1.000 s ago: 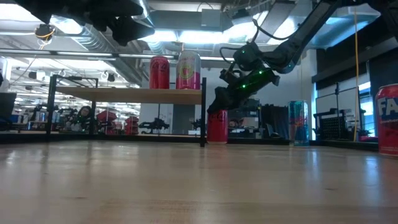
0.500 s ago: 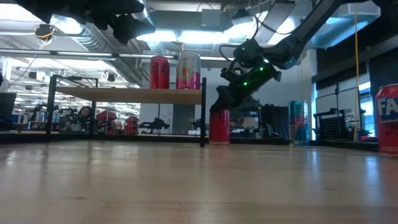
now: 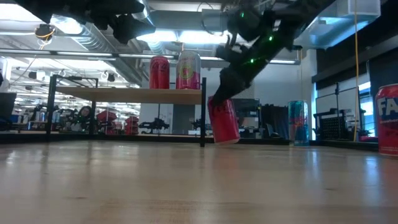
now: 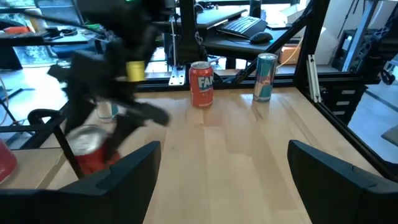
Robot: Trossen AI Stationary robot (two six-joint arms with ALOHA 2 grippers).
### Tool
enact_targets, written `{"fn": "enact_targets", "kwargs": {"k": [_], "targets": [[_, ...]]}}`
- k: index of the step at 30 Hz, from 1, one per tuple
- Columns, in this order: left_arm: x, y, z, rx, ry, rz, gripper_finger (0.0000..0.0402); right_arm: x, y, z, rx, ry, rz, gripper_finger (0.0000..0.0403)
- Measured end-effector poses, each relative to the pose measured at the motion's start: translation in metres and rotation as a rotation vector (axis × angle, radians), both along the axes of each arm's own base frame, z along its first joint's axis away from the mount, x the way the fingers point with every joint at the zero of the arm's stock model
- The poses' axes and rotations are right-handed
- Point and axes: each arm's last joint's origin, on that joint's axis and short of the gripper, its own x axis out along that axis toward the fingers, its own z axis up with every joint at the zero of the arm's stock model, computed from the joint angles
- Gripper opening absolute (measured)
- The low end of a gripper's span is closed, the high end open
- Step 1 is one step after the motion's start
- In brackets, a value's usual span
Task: Place canned beverage on shelf
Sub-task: Put the red black soda can aligned with the other red black soda can on the shelf
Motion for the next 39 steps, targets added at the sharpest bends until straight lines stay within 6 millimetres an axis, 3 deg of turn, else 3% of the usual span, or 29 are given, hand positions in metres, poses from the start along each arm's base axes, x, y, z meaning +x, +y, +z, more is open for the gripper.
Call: {"fn": "enact_targets", "kwargs": {"k": [7, 13, 24, 28, 39], "targets": [[0.000, 0.000, -0.001, 0.000, 0.009, 0.006, 0.0323, 0.007, 0.059, -0.001, 0.025, -0.003, 0.101, 0.0242], [-0.001, 0.001, -0.006, -0.039, 0.062, 0.074, 0.0323, 0.020, 0.089, 0.010, 0.052, -0.185, 0.229, 0.0242], [-0.002, -0.003, -0.049, -0.074, 0.216, 0.325, 0.0323, 0.046, 0.091, -0.013, 0.072, -0.336, 0.262, 0.0242], [0.001, -0.003, -0.055, -0.068, 0.238, 0.350, 0.0323, 0.049, 0.092, -0.021, 0.073, -0.329, 0.264, 0.0245], [0.004, -0.004, -0.055, -0.072, 0.223, 0.339, 0.0323, 0.053, 0.092, -0.027, 0.070, -0.345, 0.269, 0.0327]]}}
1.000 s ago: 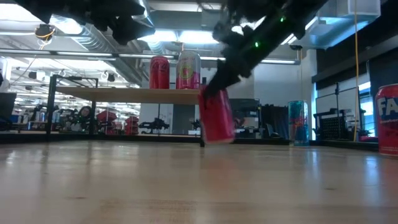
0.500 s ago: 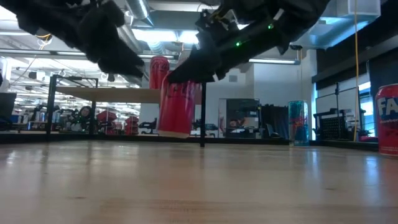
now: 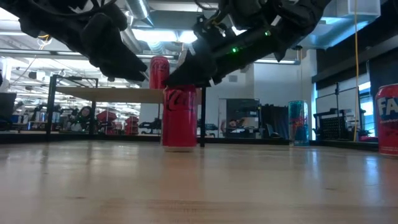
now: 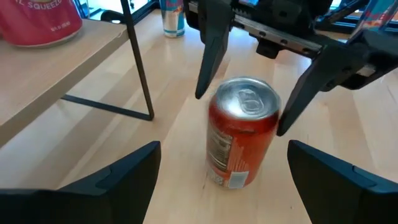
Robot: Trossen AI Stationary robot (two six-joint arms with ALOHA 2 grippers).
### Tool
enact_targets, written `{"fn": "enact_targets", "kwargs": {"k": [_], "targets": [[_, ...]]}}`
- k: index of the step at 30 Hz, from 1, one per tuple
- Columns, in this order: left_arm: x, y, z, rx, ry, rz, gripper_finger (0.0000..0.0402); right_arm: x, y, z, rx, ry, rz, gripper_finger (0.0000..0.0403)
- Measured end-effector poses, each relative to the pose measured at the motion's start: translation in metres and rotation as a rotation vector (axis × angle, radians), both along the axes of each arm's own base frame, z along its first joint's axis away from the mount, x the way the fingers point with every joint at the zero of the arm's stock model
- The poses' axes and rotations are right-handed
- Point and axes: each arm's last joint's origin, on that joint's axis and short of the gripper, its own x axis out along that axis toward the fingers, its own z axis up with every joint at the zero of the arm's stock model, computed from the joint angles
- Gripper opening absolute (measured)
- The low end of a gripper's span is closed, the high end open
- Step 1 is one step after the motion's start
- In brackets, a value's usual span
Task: Place canned beverage on shelf
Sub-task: Put the red black soda can aligned with the other red black soda can on the shelf
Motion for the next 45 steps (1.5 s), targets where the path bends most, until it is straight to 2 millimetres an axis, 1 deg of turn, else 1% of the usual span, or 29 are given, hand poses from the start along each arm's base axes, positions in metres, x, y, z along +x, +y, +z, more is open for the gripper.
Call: {"fn": "enact_targets", "kwargs": {"k": [4, 6, 8, 13, 15, 18, 23, 28, 31, 36, 40, 45], "targets": [[0.000, 0.000, 0.000, -0.001, -0.001, -0.002, 0.0323, 0.000, 0.000, 0.002, -0.023, -0.009, 0.017, 0.0345], [0.000, 0.000, 0.000, -0.006, -0.004, -0.010, 0.0323, -0.002, 0.000, 0.007, -0.043, -0.009, 0.025, 0.0348], [0.001, -0.001, 0.001, -0.011, -0.011, -0.022, 0.0323, -0.007, 0.003, 0.017, -0.056, -0.001, 0.038, 0.0349], [0.008, -0.002, 0.000, -0.017, -0.048, -0.060, 0.0323, -0.028, 0.013, 0.050, -0.102, 0.017, 0.090, 0.0350], [0.014, -0.003, -0.001, -0.017, -0.076, -0.082, 0.0323, -0.039, 0.016, 0.056, -0.104, 0.002, 0.107, 0.0351], [0.023, -0.004, -0.004, -0.016, -0.110, -0.086, 0.0323, -0.057, 0.014, 0.052, -0.110, 0.033, 0.098, 0.0351], [0.036, -0.005, -0.013, -0.008, -0.124, -0.085, 0.0323, -0.090, 0.008, 0.042, -0.134, 0.036, 0.010, 0.0351], [0.051, -0.006, -0.013, 0.009, -0.126, -0.090, 0.0323, -0.114, 0.005, 0.032, -0.118, -0.038, -0.033, 0.0351], [0.061, -0.006, -0.014, 0.024, -0.108, -0.087, 0.0323, -0.120, 0.004, 0.027, -0.124, -0.064, -0.059, 0.0351], [0.074, -0.005, -0.023, 0.058, -0.057, -0.045, 0.0323, -0.120, 0.003, 0.027, -0.131, -0.074, -0.084, 0.0351], [0.076, -0.004, -0.026, 0.096, -0.037, -0.010, 0.0323, -0.120, 0.003, 0.027, -0.132, -0.074, -0.083, 0.0351], [0.076, -0.004, -0.025, 0.098, -0.042, -0.003, 0.0323, -0.120, 0.003, 0.027, -0.131, -0.073, -0.083, 0.0351]]}}
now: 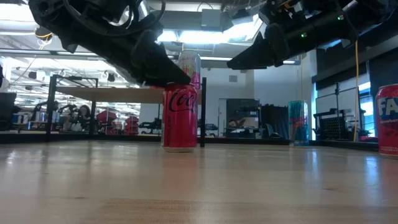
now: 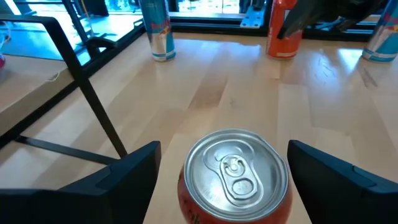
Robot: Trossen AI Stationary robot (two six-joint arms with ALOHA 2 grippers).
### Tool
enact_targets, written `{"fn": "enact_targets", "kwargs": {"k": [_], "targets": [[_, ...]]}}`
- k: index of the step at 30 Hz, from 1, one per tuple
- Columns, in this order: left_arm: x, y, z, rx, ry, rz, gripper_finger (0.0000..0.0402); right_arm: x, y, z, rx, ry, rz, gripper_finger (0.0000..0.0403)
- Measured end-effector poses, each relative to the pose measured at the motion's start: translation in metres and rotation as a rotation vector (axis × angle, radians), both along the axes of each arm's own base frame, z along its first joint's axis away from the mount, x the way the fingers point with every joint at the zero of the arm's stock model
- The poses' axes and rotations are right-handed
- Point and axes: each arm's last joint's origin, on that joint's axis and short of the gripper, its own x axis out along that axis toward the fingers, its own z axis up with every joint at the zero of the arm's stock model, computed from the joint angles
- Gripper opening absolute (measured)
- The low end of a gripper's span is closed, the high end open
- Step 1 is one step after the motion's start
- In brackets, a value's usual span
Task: Place canned beverage on shelf
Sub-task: Put the red black soda can aligned with the other red black soda can on the shelf
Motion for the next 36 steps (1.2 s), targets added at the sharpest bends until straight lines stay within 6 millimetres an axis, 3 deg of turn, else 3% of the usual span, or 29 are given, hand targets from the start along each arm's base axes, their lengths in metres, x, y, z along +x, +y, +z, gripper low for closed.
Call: {"fn": "enact_targets", "kwargs": {"k": [14, 21, 36], "targets": [[0.007, 0.009, -0.018, -0.080, 0.050, -0.070, 0.0321, 0.000, 0.001, 0.000, 0.010, 0.002, 0.033, 0.0351], [0.007, 0.007, -0.018, -0.068, 0.056, -0.123, 0.0285, 0.000, 0.001, 0.000, 0.009, 0.002, 0.033, 0.0351], [-0.004, -0.004, -0.012, -0.090, 0.140, -0.540, 0.0277, 0.000, 0.001, -0.001, 0.009, 0.007, 0.034, 0.0351]]}}
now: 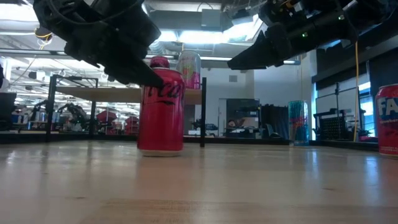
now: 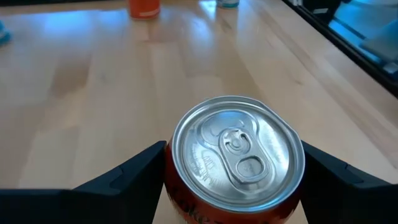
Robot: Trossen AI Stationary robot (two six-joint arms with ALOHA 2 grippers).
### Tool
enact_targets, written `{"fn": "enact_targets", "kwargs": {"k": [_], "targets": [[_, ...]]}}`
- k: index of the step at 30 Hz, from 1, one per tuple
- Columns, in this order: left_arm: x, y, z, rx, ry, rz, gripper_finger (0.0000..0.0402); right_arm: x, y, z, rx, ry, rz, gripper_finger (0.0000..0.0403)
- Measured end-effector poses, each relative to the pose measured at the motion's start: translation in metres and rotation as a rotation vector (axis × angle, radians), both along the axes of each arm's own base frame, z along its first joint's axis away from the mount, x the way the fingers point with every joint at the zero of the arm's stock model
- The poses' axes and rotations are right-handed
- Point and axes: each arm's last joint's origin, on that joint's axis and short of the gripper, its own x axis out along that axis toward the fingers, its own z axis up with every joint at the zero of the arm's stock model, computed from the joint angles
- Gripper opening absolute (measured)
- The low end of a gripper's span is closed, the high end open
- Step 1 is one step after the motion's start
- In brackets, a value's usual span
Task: Place canned beverage on shelf
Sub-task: Put the red black soda can aligned with the other red black soda can on the shelf
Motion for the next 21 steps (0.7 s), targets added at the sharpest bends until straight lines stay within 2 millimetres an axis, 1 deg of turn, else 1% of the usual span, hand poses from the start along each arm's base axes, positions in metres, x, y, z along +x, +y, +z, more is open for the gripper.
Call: {"fn": "enact_targets", "kwargs": {"k": [4, 9, 15, 18, 21], "targets": [[0.000, -0.001, 0.000, -0.010, 0.000, -0.015, 0.0277, 0.000, 0.000, 0.000, 0.000, 0.002, 0.000, 0.0351], [0.000, 0.000, 0.000, -0.006, 0.004, 0.011, 0.0283, 0.000, 0.000, 0.000, 0.000, 0.004, 0.000, 0.0351], [-0.003, -0.003, 0.004, -0.004, 0.010, 0.044, 0.0329, 0.000, 0.000, 0.000, 0.000, 0.004, 0.000, 0.0351], [-0.003, -0.004, 0.016, -0.034, 0.000, 0.068, 0.0351, 0.000, 0.000, 0.000, 0.000, 0.004, 0.000, 0.0351], [-0.007, -0.004, 0.022, -0.061, 0.064, 0.101, 0.0363, 0.000, 0.000, -0.001, 0.000, 0.005, 0.000, 0.0351]]}}
